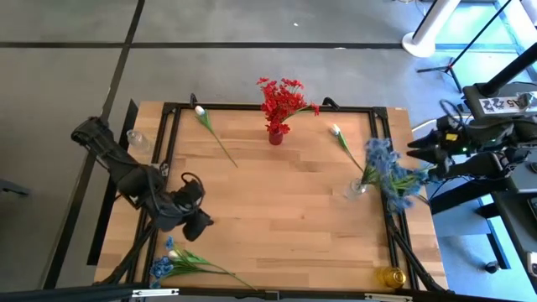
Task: Sort flowers into vase by color
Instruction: Put the top blue flowers into the transparent vase, then adjust the blue flowers on the transparent vase
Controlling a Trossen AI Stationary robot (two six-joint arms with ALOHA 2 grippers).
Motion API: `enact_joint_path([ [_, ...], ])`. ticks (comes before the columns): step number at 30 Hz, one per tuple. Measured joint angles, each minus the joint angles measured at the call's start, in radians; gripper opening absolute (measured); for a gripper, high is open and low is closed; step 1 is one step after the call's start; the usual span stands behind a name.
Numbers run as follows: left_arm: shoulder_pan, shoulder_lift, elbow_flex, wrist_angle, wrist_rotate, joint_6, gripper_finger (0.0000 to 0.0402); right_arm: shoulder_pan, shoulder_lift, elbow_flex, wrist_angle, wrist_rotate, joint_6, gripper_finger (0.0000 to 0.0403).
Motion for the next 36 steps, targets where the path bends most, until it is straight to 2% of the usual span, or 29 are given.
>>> enact_joint_path([
  [5,-0.039,0.004,0.000,-0.011,-0.012,-0.067,0.0117,0.000,0.002,-0.019,0.001,-0.002,0.014,0.0184],
  [11,-0.040,0.004,0.000,-0.010,-0.047,-0.094,0.0117,0.000,0.002,-0.195,0.009,0.060,0.052,0.0180],
  [16,-0.037,0.004,0.000,-0.008,-0.067,-0.121,0.0117,0.000,0.004,-0.304,0.109,0.114,0.058,0.0179],
  [20,-0.037,0.004,0.000,-0.007,-0.067,-0.152,0.0117,0.000,0.008,-0.260,0.079,0.153,0.037,0.0179],
  [24,-0.037,0.004,0.000,-0.006,-0.079,-0.169,0.0117,0.000,0.008,-0.124,0.001,0.181,-0.017,0.0179],
  [25,-0.037,0.004,0.000,-0.006,-0.090,-0.170,0.0117,0.000,0.007,-0.088,-0.005,0.163,-0.066,0.0179],
  [27,-0.037,0.004,0.000,-0.005,-0.110,-0.172,0.0117,0.000,-0.009,-0.045,0.005,0.054,-0.220,0.0179],
  [30,-0.037,0.004,0.000,-0.003,-0.132,-0.172,0.0117,0.000,-0.040,-0.042,-0.001,-0.094,-0.398,0.0179],
  [32,-0.037,0.004,0.000,0.002,-0.157,-0.172,0.0117,0.000,-0.060,-0.076,-0.002,-0.142,-0.467,0.0179],
  [36,-0.037,0.014,0.000,0.027,-0.194,-0.172,0.0117,0.000,-0.083,-0.173,-0.002,-0.157,-0.572,0.0179],
])
